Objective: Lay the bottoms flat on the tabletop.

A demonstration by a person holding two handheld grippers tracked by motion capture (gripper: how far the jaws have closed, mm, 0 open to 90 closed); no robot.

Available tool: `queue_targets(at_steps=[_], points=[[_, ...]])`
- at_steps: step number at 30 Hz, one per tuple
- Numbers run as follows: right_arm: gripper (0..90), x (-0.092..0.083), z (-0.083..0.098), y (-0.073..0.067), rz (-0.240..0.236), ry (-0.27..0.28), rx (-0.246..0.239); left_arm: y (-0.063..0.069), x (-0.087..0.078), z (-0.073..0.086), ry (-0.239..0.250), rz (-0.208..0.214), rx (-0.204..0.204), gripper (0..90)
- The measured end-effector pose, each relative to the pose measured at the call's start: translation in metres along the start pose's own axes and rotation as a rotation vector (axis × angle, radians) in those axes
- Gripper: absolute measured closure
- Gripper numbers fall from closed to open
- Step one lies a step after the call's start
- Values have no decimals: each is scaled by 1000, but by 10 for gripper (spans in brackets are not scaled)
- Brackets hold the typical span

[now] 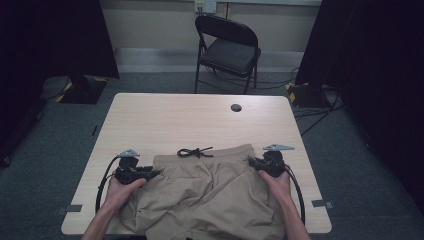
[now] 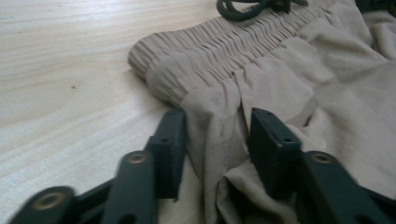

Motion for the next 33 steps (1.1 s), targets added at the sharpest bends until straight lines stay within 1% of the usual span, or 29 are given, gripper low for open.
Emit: queue_targets(at_steps=[1,2,4,5,8,9,11,13,14,17,18,20,22,25,26,27,30,31,32,33], points=[[843,0,2,1,-4,1,0,0,0,0,0,0,0,658],[858,-1,5,1,-7,2,3,-3,0,1,12,-4,-3,698],[868,-4,10,1,-20,10,8,-3,0,1,11,-19,5,737],[870,-5,12,0,-20,10,7,-3,0,1,9,-18,6,756],[872,-10,18,-3,-19,14,3,0,1,3,0,-5,10,786],[872,-11,20,-4,-18,17,4,1,0,4,-10,-5,24,800],[871,-12,23,-4,-17,16,9,3,0,5,-19,-14,33,819],[871,-13,23,-4,-19,22,14,3,0,6,-12,-3,20,839],[873,-13,22,-4,-16,26,14,2,0,6,-8,10,10,845],[878,-17,18,-7,-16,52,16,2,-4,3,22,25,-7,856],[879,-20,16,-7,-16,65,15,2,-6,1,33,28,-6,856],[880,-25,11,-8,-22,87,13,5,-10,-3,55,30,2,858],[881,-30,7,-9,-19,109,9,6,-14,-5,68,25,15,857],[881,-34,3,-11,-27,118,3,7,-18,-8,76,27,15,859],[882,-38,0,-14,-26,130,-5,9,-24,-12,92,29,22,859],[883,-39,-2,-15,-28,135,-8,9,-24,-12,92,29,22,861],[884,-44,-6,-18,-27,143,-13,14,-33,-19,126,36,36,863],[884,-47,-8,-19,-24,147,-16,16,-35,-21,120,21,50,863],[884,-53,-13,-20,-26,165,-19,17,-38,-23,126,20,59,863],[884,-53,-13,-20,-26,165,-19,19,-40,-25,132,19,65,863]])
Point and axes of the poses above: each handheld gripper's, and its own axes: x roughly forward along the jaws, z roughly out of its underside, y roughly to its right, the point moved 4 cm from there along x, roughly forward along the jaws, and after that the axes turned 11 degrees about -y, right-handed, at the moved point
